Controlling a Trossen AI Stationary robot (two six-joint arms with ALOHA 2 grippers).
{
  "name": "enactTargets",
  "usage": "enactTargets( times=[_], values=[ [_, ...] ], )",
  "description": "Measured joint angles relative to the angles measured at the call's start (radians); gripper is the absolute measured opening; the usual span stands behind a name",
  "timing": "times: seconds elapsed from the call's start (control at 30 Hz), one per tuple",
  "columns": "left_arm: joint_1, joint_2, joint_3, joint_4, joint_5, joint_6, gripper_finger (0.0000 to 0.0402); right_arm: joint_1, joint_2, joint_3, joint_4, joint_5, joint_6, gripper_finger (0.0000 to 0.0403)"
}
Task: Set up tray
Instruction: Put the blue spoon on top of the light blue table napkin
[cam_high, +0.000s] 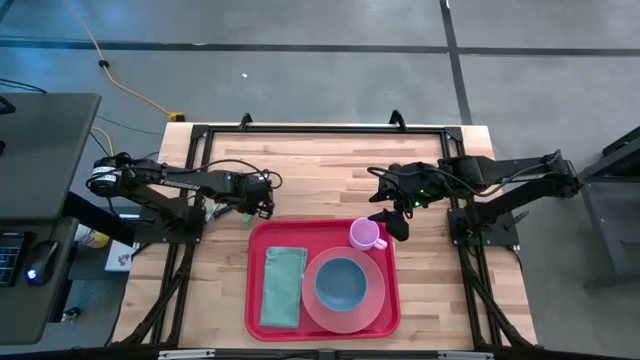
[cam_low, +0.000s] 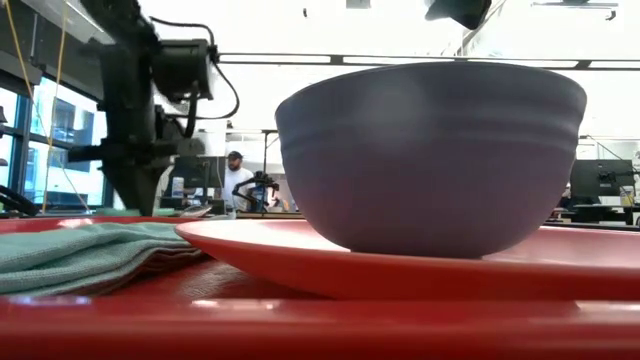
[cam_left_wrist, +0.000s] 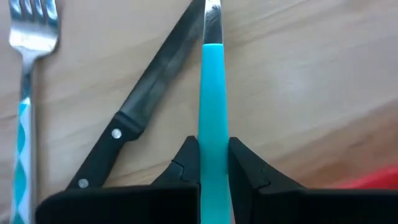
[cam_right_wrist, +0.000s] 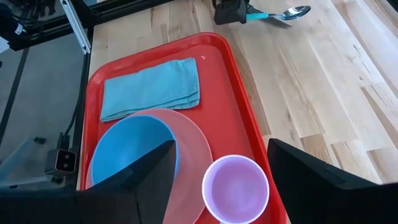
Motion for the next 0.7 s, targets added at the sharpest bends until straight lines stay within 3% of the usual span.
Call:
enactTargets(
  times=[0.2, 0.43, 0.7],
  values=[
    [-0.007, 0.000, 0.157, -0.186, 0.055, 0.109, 0.0064, 0.000, 0.000, 0.000, -0.002, 0.002, 0.000, 0.0236],
    [-0.110, -0.001, 0.403, -0.500, 0.062, 0.140, 0.0064, 0.000, 0.000, 0.000, -0.020, 0.001, -0.005, 0.0236],
    [-0.395, -0.002, 0.618, -0.710, 0.017, -0.086, 0.0064, 0.000, 0.000, 0.000, -0.026, -0.002, -0.016, 0.0236]
  ],
)
